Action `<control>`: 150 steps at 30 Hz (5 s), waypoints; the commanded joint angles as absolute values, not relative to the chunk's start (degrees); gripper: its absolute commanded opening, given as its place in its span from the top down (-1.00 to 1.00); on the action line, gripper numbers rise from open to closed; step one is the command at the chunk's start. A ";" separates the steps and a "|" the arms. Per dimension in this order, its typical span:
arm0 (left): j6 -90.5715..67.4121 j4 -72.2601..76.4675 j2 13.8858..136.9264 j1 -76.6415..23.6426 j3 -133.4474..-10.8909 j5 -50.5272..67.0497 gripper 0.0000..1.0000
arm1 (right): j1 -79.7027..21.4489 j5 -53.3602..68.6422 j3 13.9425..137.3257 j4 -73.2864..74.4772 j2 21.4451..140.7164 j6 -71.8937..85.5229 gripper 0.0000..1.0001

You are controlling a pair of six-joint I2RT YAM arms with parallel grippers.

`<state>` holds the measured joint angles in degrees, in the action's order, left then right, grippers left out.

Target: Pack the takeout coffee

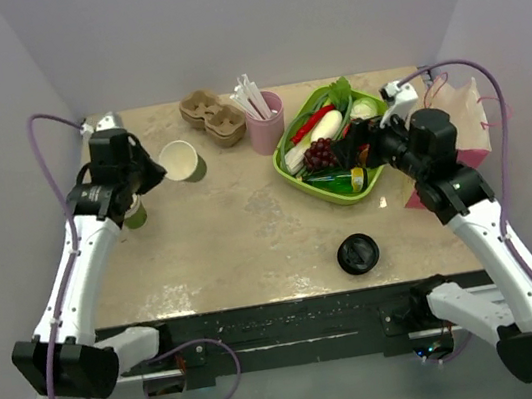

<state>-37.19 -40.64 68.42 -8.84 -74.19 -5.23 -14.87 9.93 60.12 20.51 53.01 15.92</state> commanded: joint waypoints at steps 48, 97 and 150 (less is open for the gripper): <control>-35.95 -40.17 68.11 -23.73 -64.07 -5.80 -0.99 | -40.17 1.85 46.67 45.62 63.72 26.81 0.32; -37.09 -38.41 67.85 -23.64 -60.12 -3.52 -0.99 | -40.08 -1.76 52.03 50.80 60.47 24.17 1.00; -43.42 -33.84 75.94 -28.39 -69.96 23.64 -0.99 | -63.10 -9.23 78.31 35.86 75.23 -9.22 1.00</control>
<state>-42.65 -34.11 76.01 -27.77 -70.37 23.40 -62.70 -6.48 75.37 40.12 75.13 -7.18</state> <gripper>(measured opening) 0.994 0.007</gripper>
